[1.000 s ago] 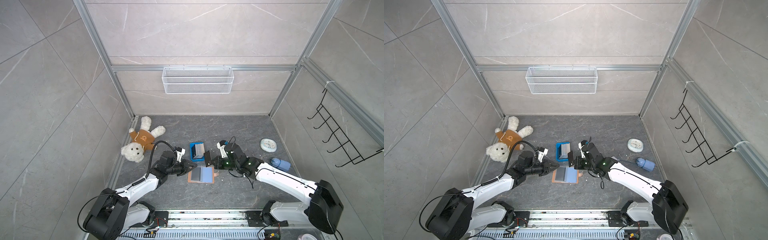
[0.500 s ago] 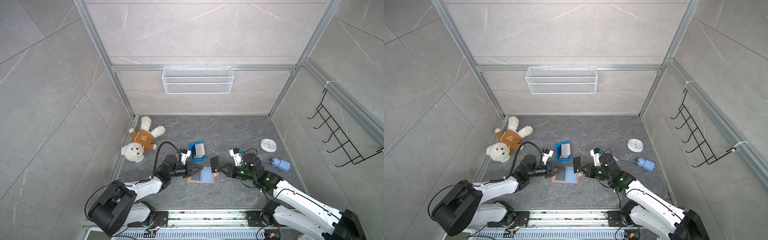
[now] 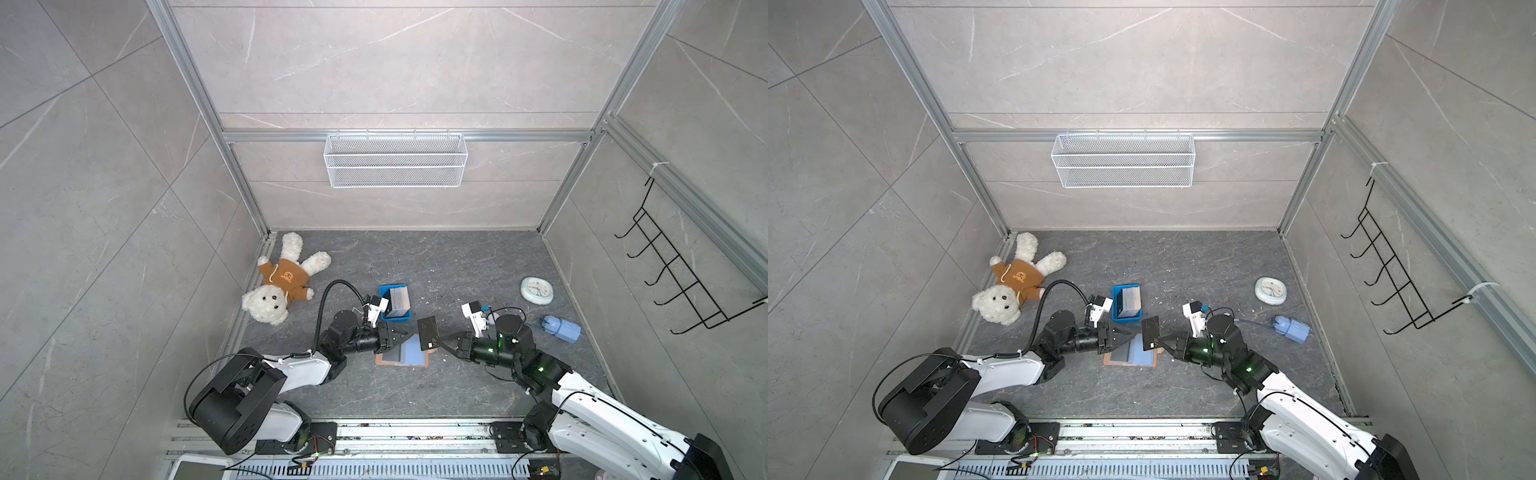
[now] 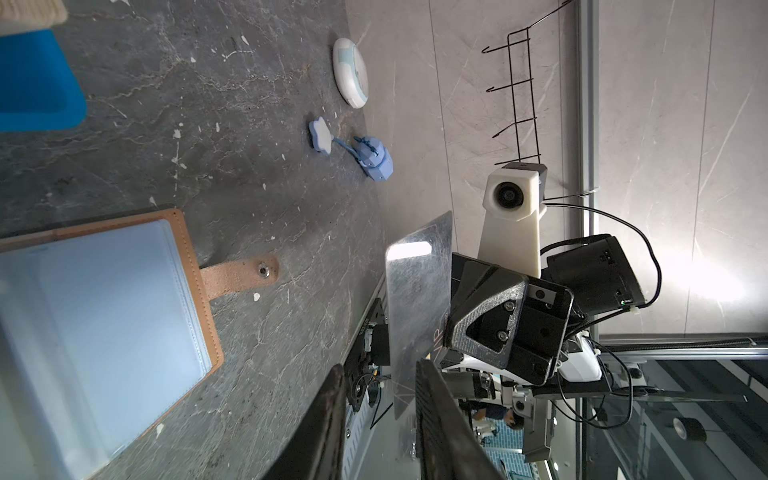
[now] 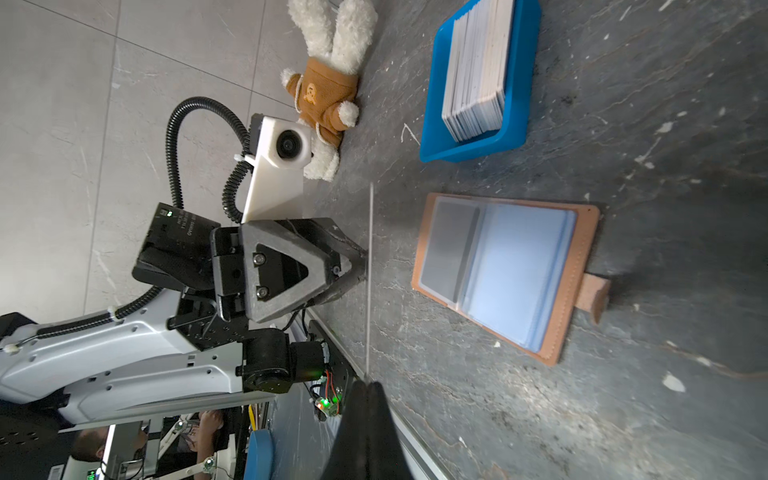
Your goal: Put the credit cards into the card holder
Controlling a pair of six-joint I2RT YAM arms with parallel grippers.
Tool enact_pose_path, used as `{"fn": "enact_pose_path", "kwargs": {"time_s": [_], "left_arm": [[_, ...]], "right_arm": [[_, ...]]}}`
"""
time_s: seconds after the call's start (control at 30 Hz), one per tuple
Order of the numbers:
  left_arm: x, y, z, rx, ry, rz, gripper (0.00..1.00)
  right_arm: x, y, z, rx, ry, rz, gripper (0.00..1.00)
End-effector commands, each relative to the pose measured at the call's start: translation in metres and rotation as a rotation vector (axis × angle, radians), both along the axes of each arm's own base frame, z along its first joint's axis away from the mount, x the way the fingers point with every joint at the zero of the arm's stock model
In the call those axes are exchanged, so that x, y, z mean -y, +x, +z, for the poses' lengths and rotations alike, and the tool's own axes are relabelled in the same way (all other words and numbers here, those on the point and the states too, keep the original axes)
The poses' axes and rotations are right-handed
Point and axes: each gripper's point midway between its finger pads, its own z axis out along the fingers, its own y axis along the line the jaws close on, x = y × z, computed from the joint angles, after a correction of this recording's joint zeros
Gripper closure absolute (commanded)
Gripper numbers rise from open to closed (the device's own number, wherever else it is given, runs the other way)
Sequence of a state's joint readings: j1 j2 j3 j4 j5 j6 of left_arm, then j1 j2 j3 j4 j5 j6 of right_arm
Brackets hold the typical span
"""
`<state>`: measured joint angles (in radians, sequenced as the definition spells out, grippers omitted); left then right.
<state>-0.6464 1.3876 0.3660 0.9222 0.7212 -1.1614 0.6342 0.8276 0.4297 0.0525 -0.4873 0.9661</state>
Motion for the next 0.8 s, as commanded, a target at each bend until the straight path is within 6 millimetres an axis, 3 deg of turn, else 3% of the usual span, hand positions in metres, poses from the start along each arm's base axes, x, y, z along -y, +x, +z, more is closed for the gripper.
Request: {"fn": "enact_pose_path", "kwargs": {"time_s": [0.0,0.5,0.77], "left_arm": [[0.004,-0.005,0.017,0.045,-0.058,-0.039,0.69],[0.009,-0.008,0.035,0.031,-0.135,-0.074,0.68],[0.009,-0.009,0.039,0.029,-0.165,-0.079,0.70]], "right_arm": [[-0.003,-0.004,0.010,0.009,0.060,0.020,1.00],[-0.011,-0.007,0.025,0.018,0.139,0.056,1.00],[-0.011,-0.003,0.024,0.004,0.156,0.037,1.00]]}}
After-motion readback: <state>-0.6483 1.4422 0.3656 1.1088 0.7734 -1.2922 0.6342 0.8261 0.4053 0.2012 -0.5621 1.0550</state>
